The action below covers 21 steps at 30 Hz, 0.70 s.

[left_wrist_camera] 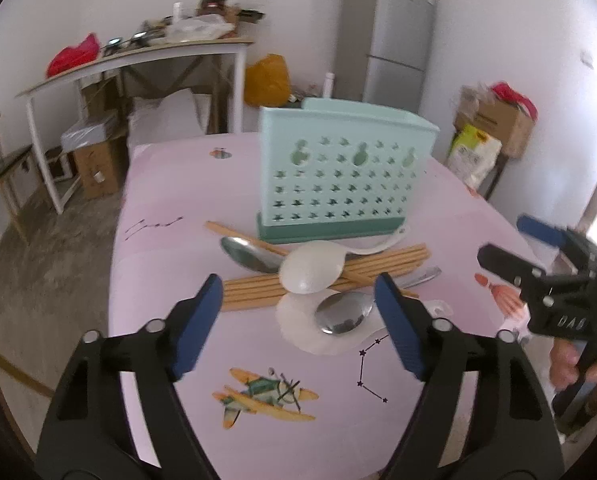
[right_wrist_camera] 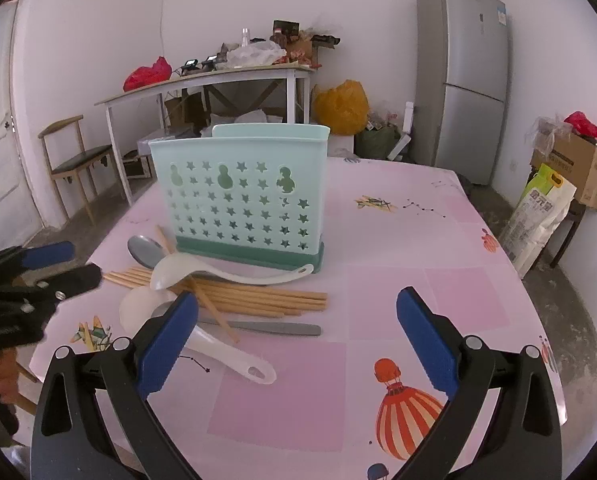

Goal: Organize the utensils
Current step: 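Grasp the white plastic ladle handle with the left tool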

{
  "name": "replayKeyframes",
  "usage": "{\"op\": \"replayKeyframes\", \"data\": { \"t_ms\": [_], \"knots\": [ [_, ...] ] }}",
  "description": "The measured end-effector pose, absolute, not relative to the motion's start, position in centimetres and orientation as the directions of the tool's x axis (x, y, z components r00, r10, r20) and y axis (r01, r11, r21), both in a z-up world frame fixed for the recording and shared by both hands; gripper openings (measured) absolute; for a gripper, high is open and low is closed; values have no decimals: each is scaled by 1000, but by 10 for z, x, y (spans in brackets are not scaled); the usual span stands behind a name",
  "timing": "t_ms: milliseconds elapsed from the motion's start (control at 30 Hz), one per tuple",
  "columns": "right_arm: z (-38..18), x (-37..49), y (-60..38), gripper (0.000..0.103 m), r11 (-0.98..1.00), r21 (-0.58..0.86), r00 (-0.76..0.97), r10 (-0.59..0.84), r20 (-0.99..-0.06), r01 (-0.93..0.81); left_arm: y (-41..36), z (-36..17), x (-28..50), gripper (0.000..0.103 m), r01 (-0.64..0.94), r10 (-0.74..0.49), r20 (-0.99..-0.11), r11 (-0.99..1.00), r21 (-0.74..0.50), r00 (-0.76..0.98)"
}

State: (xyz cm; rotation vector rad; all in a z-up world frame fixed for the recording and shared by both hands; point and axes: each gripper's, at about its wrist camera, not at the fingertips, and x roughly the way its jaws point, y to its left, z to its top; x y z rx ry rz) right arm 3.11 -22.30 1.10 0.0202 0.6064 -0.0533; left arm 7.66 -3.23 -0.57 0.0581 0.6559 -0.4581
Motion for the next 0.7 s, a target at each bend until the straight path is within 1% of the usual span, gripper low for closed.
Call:
{"op": "replayKeyframes", "data": {
  "t_ms": [33, 67, 133, 200, 400, 467, 500, 533, 567, 633, 700],
  "knots": [
    [11, 33, -224, 97, 999, 9, 819, -35, -573, 49, -37, -7, 79, 66, 448, -400, -607, 890, -80, 687],
    [12, 34, -225, 97, 999, 12, 818, -31, -574, 46, -44, -10, 83, 65, 473, -405, -620, 879, -62, 672],
    [11, 37, -225, 97, 999, 16, 817, -27, -576, 45, -54, -15, 88, 59, 501, -395, -641, 865, -19, 658],
    [9, 41, -223, 97, 999, 18, 813, -24, -582, 42, -65, -21, 97, 56, 528, -383, -660, 849, 25, 647],
    [3, 48, -219, 97, 999, 31, 803, -6, -596, 30, -87, -42, 123, 52, 592, -351, -738, 802, 82, 577],
    [2, 48, -219, 97, 999, 28, 802, -7, -597, 30, -91, -46, 126, 48, 603, -342, -747, 792, 97, 570],
    [2, 49, -219, 97, 999, 27, 802, -8, -598, 30, -92, -49, 129, 44, 602, -328, -750, 791, 114, 574],
    [1, 49, -219, 97, 999, 28, 801, -8, -598, 30, -93, -51, 131, 37, 600, -322, -753, 791, 120, 575],
    [1, 50, -219, 97, 999, 30, 800, -7, -600, 32, -93, -52, 133, 34, 597, -315, -755, 793, 124, 575],
    [0, 51, -219, 97, 999, 35, 797, -5, -604, 32, -90, -53, 135, 19, 591, -316, -753, 798, 118, 577],
    [-1, 51, -218, 97, 999, 38, 795, -2, -607, 32, -84, -49, 136, 14, 586, -332, -742, 804, 100, 583]
  ]
}}
